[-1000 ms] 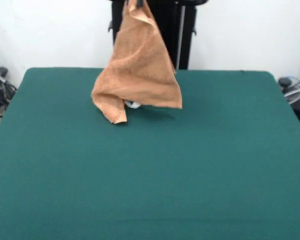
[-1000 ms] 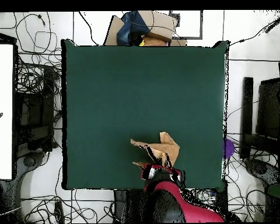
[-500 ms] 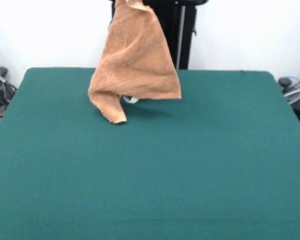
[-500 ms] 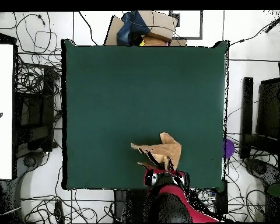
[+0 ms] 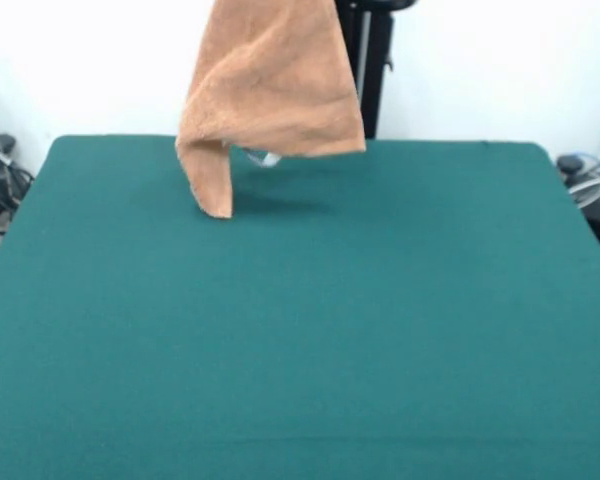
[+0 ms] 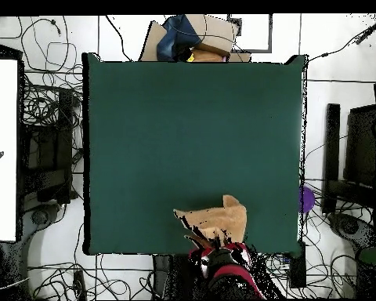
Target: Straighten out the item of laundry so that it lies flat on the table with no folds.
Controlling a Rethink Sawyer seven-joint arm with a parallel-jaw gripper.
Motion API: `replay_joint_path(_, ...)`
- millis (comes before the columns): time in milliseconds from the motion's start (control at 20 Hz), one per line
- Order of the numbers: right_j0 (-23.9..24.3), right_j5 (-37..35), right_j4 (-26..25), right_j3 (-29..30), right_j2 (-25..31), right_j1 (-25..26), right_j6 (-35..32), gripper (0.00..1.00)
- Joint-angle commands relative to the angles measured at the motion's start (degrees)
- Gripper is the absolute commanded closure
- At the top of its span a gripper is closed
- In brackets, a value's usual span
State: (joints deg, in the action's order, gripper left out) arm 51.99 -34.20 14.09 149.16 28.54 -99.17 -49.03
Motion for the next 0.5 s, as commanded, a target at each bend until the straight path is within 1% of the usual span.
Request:
replay_joint_path(50,-0.98,-15.05,-1.52,-2.89,-11.77,-7.87,11.14,1.0)
replay_joint_path(150,-0.89,-16.46,-2.44,-4.18,-12.68,-7.87,11.79,1.0)
replay_joint_path(250,-0.85,-16.02,-3.1,-4.77,-13.2,-7.09,12.51,1.0)
replay_joint_path(500,-0.23,-10.87,-3.48,-4.86,-13.56,-1.84,14.54,1.0)
